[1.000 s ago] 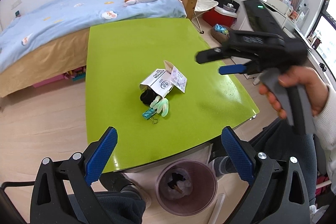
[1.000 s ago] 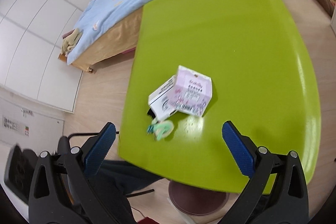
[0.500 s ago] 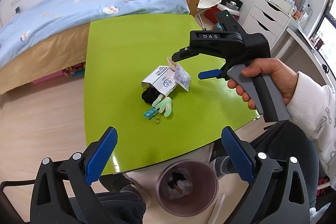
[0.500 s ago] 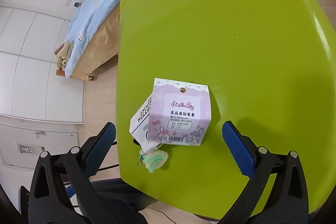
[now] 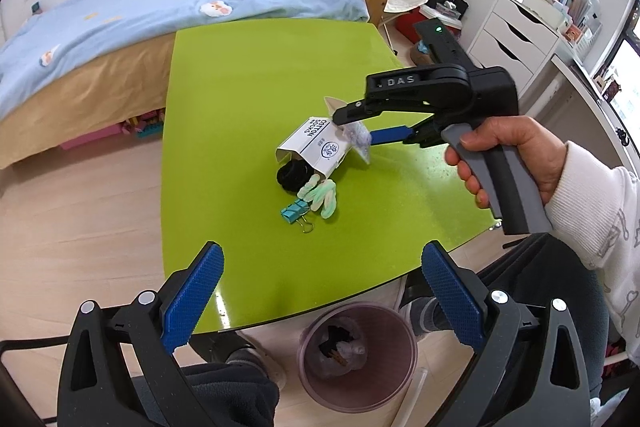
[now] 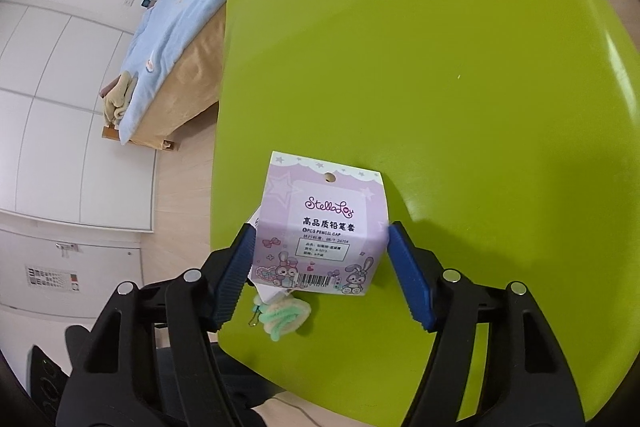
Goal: Collect trash
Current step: 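Grasp the pink Stella Lou box with the right gripper, then grasp the teal binder clip with the left gripper while the right gripper holds the pink box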
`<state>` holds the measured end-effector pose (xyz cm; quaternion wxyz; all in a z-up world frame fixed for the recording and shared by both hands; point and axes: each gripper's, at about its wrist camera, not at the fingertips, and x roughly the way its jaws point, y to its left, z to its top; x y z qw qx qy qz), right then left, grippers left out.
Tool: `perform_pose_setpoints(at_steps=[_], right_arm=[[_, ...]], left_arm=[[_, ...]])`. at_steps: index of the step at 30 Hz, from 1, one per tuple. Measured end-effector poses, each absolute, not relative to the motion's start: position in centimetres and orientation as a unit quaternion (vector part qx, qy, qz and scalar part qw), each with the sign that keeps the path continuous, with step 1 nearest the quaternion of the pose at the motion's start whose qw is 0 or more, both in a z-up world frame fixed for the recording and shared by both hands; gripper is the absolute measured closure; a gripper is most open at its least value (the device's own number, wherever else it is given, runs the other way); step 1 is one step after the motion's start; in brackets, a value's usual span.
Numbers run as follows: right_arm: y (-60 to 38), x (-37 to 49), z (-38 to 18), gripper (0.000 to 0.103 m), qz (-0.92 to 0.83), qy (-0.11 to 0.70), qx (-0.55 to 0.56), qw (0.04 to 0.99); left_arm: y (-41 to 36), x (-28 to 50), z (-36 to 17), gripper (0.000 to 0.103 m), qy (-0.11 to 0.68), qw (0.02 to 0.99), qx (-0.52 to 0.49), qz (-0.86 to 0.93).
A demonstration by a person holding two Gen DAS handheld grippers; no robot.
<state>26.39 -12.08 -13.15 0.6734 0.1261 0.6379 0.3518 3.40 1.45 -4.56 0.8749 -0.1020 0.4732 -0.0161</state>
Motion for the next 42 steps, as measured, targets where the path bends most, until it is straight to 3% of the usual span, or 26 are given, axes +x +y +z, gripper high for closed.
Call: perform_pose_setpoints(at_steps=[12,27,29,36,38,42], right_arm=[[-15.5,23.4,-8.5,0.037,0.360,0.597,0.081,0.712],[-17.7,20.3,-7.4,0.037,0.363,0.588,0.050,0.721],[-17.7,20.3,-7.4,0.037,0.363,0.588,0.052,0.721],[-18.1,20.3,-7.8,0.037,0.358,0.591,0.054,0.721],[-18.0,20.4,-7.9,0.037,0.358,0.592,0.053,0.720],[-18.0,20.4,-7.8,0.037,0.358,0.592,0.052,0.720]], left_arm=[[1.9,6.3,-6.1,0.008,0.503,0.862,-0.063,-0.023],[2.3,11.0,-11.8,0.009,0.558,0.829,0.019,-0.040],[2.3,11.2,-12.3,0.025,0.559,0.828,0.013,-0.052],[1.9,12.0,-12.6,0.066,0.559,0.826,0.013,-0.070],[1.8,12.1,-12.7,0.083,0.562,0.823,0.010,-0.076],[1.7,12.1,-12.5,0.100,0.565,0.822,0.010,-0.068]])
